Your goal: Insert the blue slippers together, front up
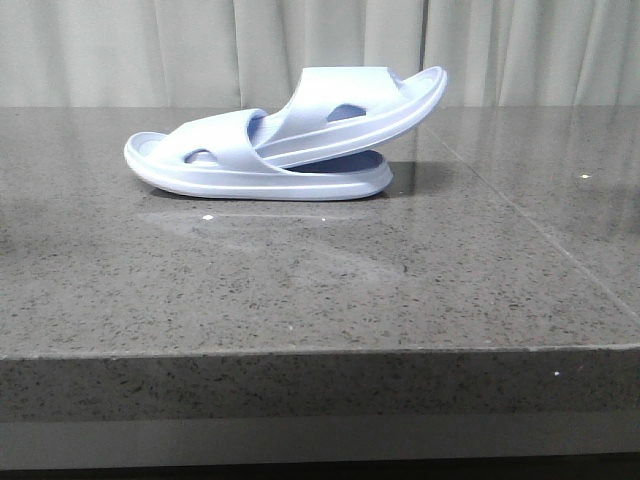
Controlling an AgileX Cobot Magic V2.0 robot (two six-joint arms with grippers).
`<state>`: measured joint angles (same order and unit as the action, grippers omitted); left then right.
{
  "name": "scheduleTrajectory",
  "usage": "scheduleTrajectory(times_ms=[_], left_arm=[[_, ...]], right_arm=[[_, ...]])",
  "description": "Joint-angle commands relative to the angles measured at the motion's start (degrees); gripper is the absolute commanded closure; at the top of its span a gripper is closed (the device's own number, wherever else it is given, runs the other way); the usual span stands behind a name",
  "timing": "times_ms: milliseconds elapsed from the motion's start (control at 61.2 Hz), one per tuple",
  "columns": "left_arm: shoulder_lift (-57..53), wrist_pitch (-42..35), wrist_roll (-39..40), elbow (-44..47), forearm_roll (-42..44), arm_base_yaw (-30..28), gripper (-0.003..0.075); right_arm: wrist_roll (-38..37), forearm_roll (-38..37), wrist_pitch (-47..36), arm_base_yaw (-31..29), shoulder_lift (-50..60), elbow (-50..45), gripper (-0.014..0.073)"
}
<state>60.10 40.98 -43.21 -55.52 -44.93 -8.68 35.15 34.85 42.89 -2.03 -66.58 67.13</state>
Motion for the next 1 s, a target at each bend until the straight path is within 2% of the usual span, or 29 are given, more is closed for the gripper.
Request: scheduleTrajectory(times_ms=[0,82,196,408,719,980], left_arm=[[-5.84,-6.21,-3.73,2.6,-5.8,0.59,0.0741],[-10.19,-8.27,-6.42,6.42,-6.46,2.25,0.0741],[-16.65,-10.64,-6.72,11.43,-6.34,5.28,0.0741],[-28.33,-11.25,-6.72,19.87,-6.34,7.96,0.0741],[-42.09,-11.59,-6.72,28.68,-6.61,7.96,0.0741],[-43.27,-11.68,-6.72,29.74,-6.71,7.96,0.0741]], right_arm=[[4.9,5.98,-6.4,0.11,5.99,-2.72,0.0709],[8.52,8.9,-8.1,1.52,10.16,-6.12,0.0709],[11.35,9.15,-10.93,5.7,16.85,-10.7,0.0709],[11.57,9.15,-11.67,10.63,27.06,-20.91,0.0709],[11.57,9.15,-20.05,10.7,41.25,-37.54,0.0711],[11.57,9.15,-21.97,10.7,43.81,-39.45,0.0711]])
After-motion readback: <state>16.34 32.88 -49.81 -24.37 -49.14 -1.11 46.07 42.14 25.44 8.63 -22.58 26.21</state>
